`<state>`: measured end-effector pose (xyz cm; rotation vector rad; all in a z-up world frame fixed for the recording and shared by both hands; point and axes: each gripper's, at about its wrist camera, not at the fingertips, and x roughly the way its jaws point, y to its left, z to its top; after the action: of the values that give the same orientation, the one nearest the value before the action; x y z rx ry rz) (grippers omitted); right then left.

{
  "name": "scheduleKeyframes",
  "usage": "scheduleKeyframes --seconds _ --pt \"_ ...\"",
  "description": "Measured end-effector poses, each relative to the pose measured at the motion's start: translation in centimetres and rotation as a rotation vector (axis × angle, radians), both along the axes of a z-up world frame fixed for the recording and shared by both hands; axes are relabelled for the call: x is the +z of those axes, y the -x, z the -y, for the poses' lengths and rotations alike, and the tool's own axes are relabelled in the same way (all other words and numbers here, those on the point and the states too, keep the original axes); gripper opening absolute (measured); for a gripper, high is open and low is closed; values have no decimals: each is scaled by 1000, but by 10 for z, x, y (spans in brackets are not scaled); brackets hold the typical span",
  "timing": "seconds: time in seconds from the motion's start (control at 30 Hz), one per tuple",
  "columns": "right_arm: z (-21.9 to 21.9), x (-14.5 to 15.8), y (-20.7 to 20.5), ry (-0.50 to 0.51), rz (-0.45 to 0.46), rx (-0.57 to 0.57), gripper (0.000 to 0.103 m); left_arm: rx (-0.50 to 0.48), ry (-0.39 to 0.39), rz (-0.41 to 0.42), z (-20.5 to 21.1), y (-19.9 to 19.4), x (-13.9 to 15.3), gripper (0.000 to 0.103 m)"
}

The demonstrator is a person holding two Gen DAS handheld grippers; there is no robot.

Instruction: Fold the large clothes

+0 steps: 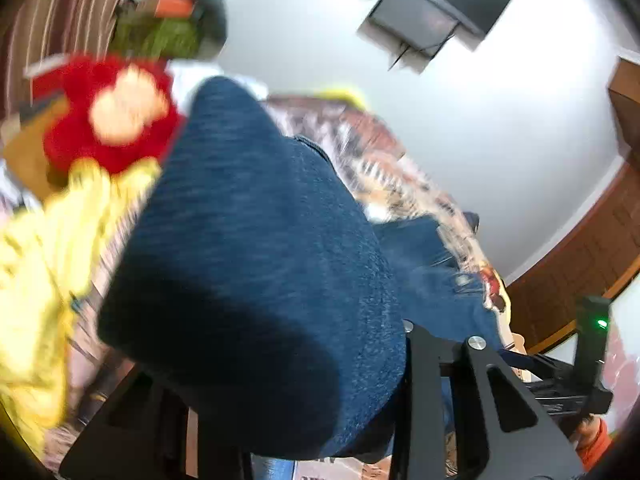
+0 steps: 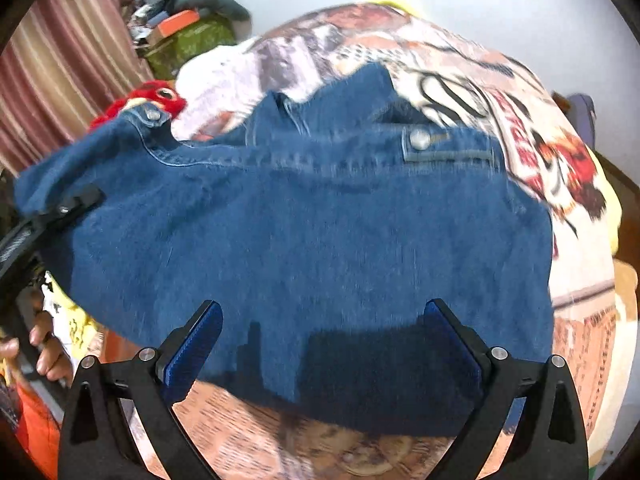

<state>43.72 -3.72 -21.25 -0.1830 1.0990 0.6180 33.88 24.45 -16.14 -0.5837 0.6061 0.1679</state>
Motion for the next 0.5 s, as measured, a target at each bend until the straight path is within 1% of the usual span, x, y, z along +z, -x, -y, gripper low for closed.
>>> scheduleKeyframes --seconds 0.07,0.17,0.23,0.3,0.37,0.43,0.5 --pt "-15 4 4 -5 14 35 100 -4 -56 28 4 11 17 34" --pt "-50 -3 15 10 18 115 100 -1 -182 36 18 17 37 34" --pt "-68 -13 22 35 12 159 100 -7 -225 28 26 13 39 34" --pt "-88 -31 31 76 -1 212 100 -14 -246 4 29 9 36 34" --pt "-98 -48 38 94 2 212 100 -24 -246 -36 29 4 27 33" --pt "-102 -61 39 107 -17 204 102 -24 -250 -82 31 1 15 33" --pt "-104 -64 41 130 -16 238 102 -22 -275 -114 39 -5 7 33"
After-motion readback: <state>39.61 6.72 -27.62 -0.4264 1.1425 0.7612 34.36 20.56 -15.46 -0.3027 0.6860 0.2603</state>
